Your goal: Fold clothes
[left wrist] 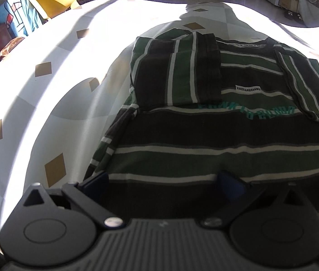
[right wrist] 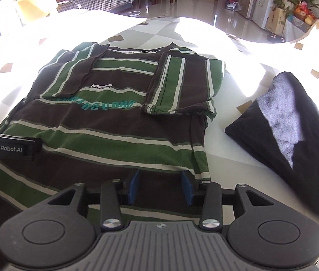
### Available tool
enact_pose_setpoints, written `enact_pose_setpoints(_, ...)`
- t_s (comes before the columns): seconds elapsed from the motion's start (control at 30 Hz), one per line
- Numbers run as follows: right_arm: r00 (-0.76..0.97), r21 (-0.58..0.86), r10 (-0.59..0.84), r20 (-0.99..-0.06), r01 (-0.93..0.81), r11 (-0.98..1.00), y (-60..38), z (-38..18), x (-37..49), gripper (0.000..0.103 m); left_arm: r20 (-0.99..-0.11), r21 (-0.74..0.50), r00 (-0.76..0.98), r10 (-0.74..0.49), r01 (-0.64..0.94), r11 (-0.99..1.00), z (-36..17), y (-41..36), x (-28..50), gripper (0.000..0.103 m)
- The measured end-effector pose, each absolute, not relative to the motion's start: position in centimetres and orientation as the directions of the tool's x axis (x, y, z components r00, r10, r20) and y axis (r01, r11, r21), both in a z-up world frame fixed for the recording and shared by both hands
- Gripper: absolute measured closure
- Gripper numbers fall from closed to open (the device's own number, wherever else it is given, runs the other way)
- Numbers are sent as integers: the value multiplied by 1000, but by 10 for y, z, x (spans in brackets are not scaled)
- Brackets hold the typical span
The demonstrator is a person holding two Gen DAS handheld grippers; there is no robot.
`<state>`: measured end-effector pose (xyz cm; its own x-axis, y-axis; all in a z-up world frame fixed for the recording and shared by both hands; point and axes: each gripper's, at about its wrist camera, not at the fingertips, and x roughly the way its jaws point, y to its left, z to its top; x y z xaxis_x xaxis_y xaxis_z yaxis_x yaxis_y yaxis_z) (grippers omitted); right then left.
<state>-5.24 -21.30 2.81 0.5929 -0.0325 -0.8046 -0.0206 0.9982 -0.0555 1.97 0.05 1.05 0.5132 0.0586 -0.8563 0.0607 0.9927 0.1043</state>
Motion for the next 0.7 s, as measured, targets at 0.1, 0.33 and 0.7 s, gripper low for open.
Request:
enact_pose_setpoints(0.1,604,-63,-49,-795,-2,998,-213,27,-47,62,-852,94,521,49,60,994,8,-3,24,0)
enact_pose_setpoints(0.33,628,-72,-77,-775,34,997,-214,24,-39,59,-843,55,537,19,51,997,2,-7,31,0)
enact_pose_setpoints(0.7,629,-127,-110,-769,18,992,-209,29,-53,58,-825,49,565,5,62,997,-3,-16,42,0)
